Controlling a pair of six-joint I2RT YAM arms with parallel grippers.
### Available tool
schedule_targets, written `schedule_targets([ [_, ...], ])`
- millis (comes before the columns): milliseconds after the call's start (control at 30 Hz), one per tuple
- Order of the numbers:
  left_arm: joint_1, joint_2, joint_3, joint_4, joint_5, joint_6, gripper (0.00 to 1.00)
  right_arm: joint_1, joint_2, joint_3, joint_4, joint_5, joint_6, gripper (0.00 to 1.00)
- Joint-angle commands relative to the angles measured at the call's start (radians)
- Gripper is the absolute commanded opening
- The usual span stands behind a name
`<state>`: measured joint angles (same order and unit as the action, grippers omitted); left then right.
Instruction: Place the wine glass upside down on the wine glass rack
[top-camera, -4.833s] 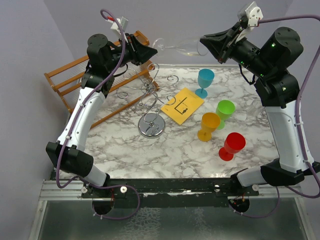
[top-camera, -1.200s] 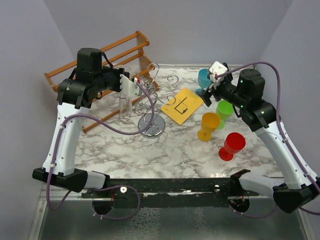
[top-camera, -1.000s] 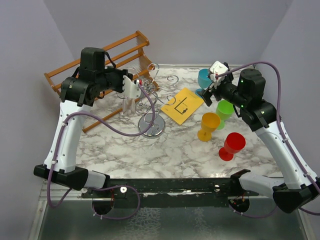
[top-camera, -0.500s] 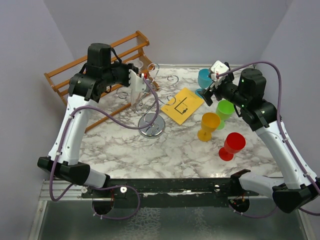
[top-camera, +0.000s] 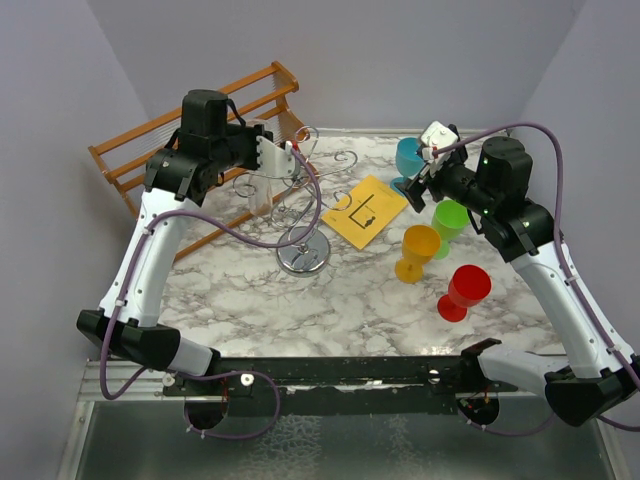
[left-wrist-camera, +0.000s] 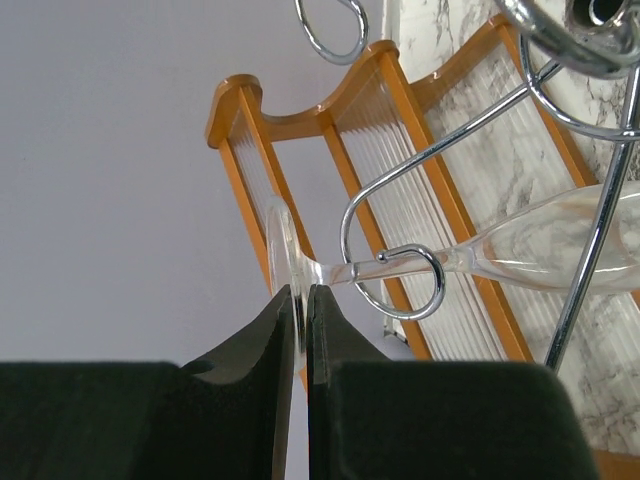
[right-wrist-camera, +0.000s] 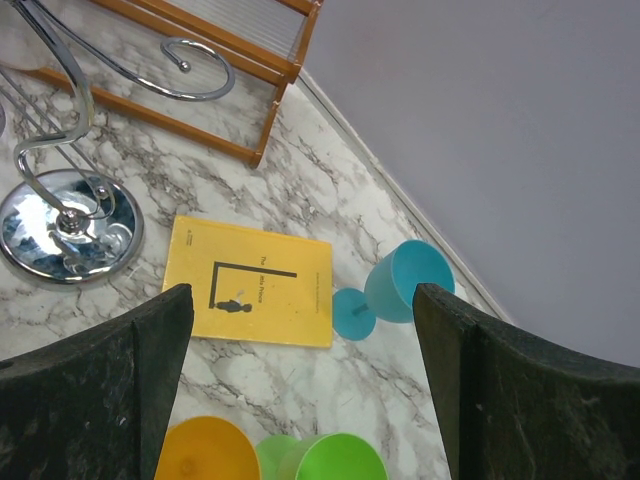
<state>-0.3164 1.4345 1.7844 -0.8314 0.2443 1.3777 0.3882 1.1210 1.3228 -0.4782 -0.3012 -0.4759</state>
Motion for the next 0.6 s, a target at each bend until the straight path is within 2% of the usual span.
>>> schedule_targets([
  [0,-0.004,-0.032,0.024,-0.008,-0.062,-0.012,0.02,-0.007,-0.004,0.015,0.006,-0.016,0.001,0.9],
  [400,-0.004,-0.054,0.031,-0.109,0.069,-0.016,0.04,-0.006,-0.006,0.011,-0.002,-0.001,-0.014,0.91],
  [567,-0.005,-0.061,0.024,-0.131,0.071,-0.012,0.05,-0.006,-0.013,0.005,-0.006,0.015,-0.024,0.91],
])
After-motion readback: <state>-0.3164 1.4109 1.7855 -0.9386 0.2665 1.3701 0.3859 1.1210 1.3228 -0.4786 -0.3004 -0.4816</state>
